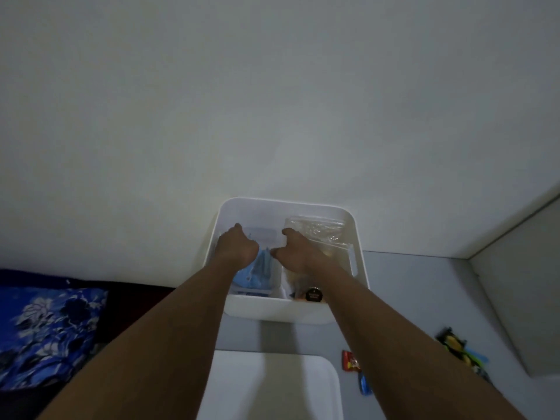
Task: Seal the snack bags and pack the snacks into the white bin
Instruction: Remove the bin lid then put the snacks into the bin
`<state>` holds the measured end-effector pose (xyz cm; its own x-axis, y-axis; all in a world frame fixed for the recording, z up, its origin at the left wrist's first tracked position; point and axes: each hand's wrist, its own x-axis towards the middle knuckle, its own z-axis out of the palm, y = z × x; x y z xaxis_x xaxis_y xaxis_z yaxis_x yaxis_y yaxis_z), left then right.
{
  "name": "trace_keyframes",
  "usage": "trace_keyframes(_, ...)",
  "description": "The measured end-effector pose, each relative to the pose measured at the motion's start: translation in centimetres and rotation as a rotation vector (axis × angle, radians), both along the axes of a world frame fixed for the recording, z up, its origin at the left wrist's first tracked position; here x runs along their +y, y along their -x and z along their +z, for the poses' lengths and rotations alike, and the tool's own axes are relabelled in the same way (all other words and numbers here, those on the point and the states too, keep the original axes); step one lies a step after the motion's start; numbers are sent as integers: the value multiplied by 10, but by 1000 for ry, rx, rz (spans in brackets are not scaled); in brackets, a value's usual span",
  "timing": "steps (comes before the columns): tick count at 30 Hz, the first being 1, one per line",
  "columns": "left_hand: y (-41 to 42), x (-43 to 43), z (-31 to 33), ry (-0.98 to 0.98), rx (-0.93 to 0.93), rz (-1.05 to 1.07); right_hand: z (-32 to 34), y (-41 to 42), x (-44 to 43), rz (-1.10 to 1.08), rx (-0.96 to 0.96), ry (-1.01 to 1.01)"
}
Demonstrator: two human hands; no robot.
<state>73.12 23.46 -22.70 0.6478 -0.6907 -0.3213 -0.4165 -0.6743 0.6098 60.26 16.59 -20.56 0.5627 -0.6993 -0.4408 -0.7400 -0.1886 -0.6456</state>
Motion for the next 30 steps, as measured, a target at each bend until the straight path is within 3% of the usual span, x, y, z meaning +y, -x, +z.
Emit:
trace_keyframes(6, 32, 7, 45, 91, -131, -166, 53, 51, 7, 96, 20, 267)
trace_keyframes(14, 145, 20, 74, 172, -292, -314, 80, 174, 4, 84, 100, 461)
trace_keyframes(23, 282, 58, 24, 370, -544, -298, 23, 305, 14, 50, 97, 388)
trace_keyframes(30, 328, 63, -67, 265, -468, -391, -64, 354, 12, 93, 168, 328)
